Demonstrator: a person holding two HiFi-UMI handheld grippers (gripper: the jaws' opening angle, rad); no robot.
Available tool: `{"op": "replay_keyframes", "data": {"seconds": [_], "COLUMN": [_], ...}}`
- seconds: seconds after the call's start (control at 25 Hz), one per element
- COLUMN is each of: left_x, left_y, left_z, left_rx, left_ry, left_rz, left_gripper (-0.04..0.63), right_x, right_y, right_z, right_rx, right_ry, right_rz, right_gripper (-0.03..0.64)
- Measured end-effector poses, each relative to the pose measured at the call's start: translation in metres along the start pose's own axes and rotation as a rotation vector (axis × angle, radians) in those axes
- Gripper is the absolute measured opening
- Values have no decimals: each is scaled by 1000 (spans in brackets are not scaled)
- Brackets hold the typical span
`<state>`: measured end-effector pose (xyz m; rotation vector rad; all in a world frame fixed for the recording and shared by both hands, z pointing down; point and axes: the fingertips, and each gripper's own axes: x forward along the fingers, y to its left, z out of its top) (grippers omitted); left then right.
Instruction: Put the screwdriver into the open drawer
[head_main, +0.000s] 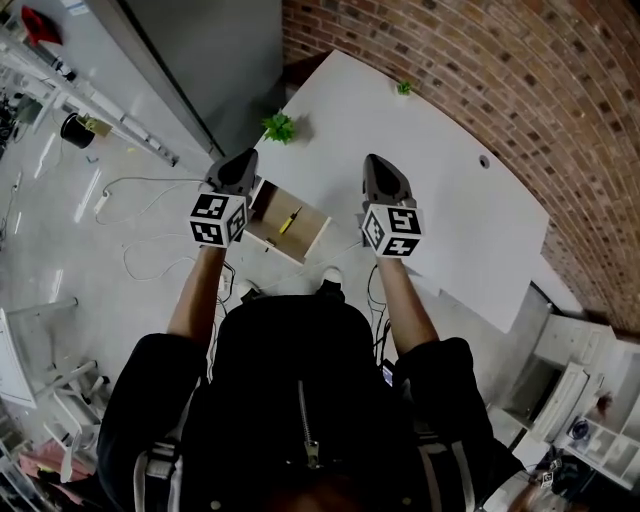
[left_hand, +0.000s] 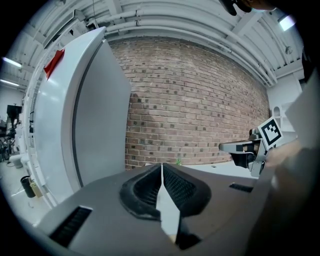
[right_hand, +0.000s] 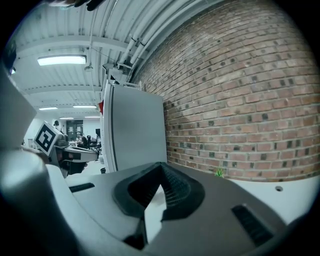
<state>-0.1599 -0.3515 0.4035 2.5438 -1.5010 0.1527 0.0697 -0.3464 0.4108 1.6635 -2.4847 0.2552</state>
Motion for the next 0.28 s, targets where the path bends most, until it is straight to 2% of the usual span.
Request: {"op": "replay_keyframes", "data": {"seconds": [0.28], "left_x": [0], "left_y": [2], "left_z": [-6], "left_rx": [-6], "left_ry": [10], "left_rz": [0], "left_gripper": [31], "right_x": [5], "right_y": [9], "right_z": [-4], "right_rx": [3], "right_ry": [6], "right_rz": [17], "right_gripper": [8]}}
